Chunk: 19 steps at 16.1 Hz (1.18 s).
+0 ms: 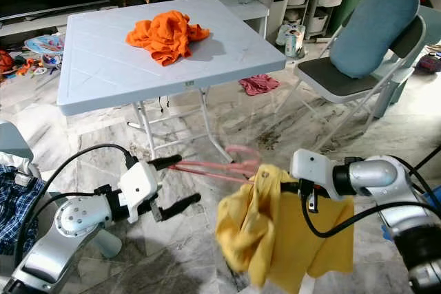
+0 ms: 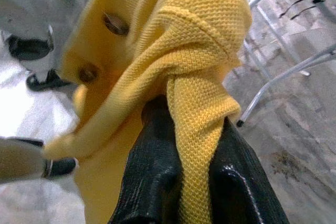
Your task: Hang hanger
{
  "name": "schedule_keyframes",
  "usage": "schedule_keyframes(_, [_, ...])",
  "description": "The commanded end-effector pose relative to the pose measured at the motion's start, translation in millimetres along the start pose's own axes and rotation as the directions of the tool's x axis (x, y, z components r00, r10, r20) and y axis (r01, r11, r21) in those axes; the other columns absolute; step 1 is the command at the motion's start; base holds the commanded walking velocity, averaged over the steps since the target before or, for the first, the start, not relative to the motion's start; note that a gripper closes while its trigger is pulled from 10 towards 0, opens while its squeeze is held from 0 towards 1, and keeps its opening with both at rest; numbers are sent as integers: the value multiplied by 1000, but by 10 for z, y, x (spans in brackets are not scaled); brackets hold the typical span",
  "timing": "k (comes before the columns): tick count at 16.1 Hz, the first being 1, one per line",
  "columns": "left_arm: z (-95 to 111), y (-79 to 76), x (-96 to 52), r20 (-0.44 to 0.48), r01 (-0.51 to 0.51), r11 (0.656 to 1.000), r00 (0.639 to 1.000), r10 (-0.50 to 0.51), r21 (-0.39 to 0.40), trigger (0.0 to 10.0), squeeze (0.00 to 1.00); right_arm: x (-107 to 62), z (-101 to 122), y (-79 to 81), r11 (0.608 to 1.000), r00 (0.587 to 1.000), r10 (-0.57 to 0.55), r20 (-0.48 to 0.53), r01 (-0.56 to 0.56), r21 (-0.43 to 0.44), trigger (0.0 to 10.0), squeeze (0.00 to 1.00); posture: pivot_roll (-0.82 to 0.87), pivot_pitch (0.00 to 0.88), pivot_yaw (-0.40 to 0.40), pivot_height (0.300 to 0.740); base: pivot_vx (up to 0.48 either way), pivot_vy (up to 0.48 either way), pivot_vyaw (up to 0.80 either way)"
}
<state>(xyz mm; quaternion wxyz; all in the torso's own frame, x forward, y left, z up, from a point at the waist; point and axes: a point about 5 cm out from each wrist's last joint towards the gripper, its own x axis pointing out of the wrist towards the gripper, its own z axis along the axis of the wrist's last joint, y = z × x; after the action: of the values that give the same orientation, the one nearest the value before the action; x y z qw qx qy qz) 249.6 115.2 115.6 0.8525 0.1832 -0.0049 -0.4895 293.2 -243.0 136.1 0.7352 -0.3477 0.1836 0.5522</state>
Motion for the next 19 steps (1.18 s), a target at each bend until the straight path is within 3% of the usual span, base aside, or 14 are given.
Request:
schedule_keyframes(1, [34, -4, -9, 2, 28, 998, 1000, -28, 49, 10000, 1000, -77, 78, -64, 998, 999, 35, -2, -35, -53, 10000, 0, -94, 0, -12, 740, 0, 0, 0])
schedule_keyframes(4, [28, 107, 10, -19, 4, 994, 1000, -3, 105, 10000, 1000, -57, 161, -28, 987, 993, 113, 19, -110, -116, 10000, 0, -101, 0, -4, 740, 0, 0, 0])
schedule_keyframes(5, [13, 90, 24, -27, 43, 994, 999, -41, 97, 10000, 1000, -44, 220, -48, 985, 992, 111, 55, -102, -138, 10000, 0, -105, 0, -4, 740, 0, 0, 0])
schedule_keyframes(6, [6, 72, 28, -31, 74, 993, 997, -71, 96, 10000, 761, -43, 248, -53, 983, 990, 119, 72, -107, -148, 10000, 0, -110, 0, -3, 740, 0, 0, 0])
schedule_keyframes(7, [-13, 48, 37, -39, 121, 990, 992, -119, 73, 9176, 0, -42, 316, -51, 979, 985, 135, 109, -115, -170, 10000, 0, -110, 0, -3, 740, 0, 0, 0])
schedule_keyframes(8, [-21, 43, 44, -37, 138, 988, 990, -136, 66, 4078, 0, -35, 340, -53, 978, 983, 136, 120, -113, -175, 10000, 0, -112, 0, -3, 740, 0, 0, 0])
schedule_keyframes(10, [-68, 38, 67, -51, 183, 982, 982, -180, 52, 549, 0, 2, 372, -60, 976, 980, 139, 142, -111, -187, 10000, 0, -114, 0, 0, 740, 0, 0, 0])
schedule_keyframes(12, [-80, 62, 76, -55, 192, 979, 981, -188, 62, 0, 0, 6, 382, -34, 972, 976, 159, 151, -128, -197, 10000, 0, -113, 0, 1, 740, 0, 0, 0])
schedule_keyframes(17, [-75, 109, 92, -44, 183, 980, 983, -180, 80, 0, 0, 2, 285, 3, 963, 980, 176, 88, -152, -224, 10000, 0, -115, 0, 1, 740, 0, 0, 0])
schedule_keyframes(18, [-45, 108, 112, -28, 170, 981, 985, -168, 88, 3529, 0, 7, 261, -6, 962, 984, 165, 67, -145, -230, 10000, 0, -116, 0, -4, 740, 0, 0, 0])
schedule_keyframes(19, [-16, 121, 130, -12, 152, 985, 988, -151, 85, 10000, 0, 17, 241, -23, 962, 988, 147, 50, -131, -239, 10000, 0, -114, 0, -5, 740, 0, 0, 0])
